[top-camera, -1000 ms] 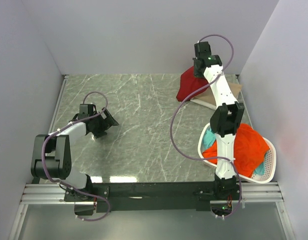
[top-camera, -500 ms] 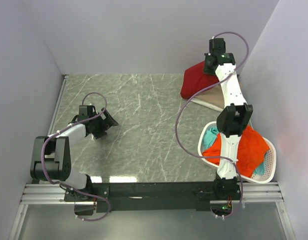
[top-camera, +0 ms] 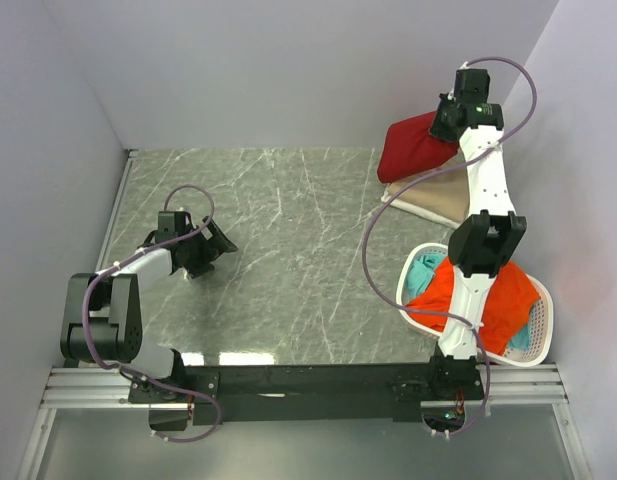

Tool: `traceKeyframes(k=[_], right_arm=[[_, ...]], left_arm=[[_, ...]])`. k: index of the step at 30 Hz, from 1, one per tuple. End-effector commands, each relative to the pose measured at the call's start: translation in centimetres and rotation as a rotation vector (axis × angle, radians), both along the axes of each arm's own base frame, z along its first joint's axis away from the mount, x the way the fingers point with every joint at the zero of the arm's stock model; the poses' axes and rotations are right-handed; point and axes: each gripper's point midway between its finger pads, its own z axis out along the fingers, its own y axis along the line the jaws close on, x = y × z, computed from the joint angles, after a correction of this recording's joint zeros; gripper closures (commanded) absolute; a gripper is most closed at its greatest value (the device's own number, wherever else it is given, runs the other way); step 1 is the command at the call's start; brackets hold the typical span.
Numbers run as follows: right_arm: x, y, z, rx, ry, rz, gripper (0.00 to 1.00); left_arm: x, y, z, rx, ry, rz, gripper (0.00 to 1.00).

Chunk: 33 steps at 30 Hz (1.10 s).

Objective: Fold and stack the t-shirts
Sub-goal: Neatly place the folded tshirt to the corner

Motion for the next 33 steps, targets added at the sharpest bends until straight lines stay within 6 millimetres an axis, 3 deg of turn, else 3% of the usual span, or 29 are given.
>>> traceKeyframes(k=[1, 7, 16, 27, 33], right_arm=[[0.0, 0.1, 6.7, 0.050, -0.184, 0.013, 1.00], [-0.4, -0.8, 5.6, 0.036, -0.155, 0.001, 1.00], [-1.7, -4.7, 0.6, -0.076, -0.025, -0.100, 1.00], [-2.0, -8.7, -0.8, -0.125, 0.010, -0.213, 1.00], [-3.0, -10.2, -3.0, -0.166, 0.073, -0.248, 1.00]], left_arm=[[-2.4, -0.1, -1.7, -0.006, 0.092, -0.008, 0.00], [-2.4, -0.2, -1.8, -0.009, 0.093, -0.007, 0.01], [-1.8, -0.2, -1.3, -0.009, 0.082, -0.011, 0.01], [-1.3, -0.2, -1.1, -0.009, 0.083, -0.012, 0.00], [-1.3, -0.3, -1.2, -0.011, 0.086, -0.014, 0.01]])
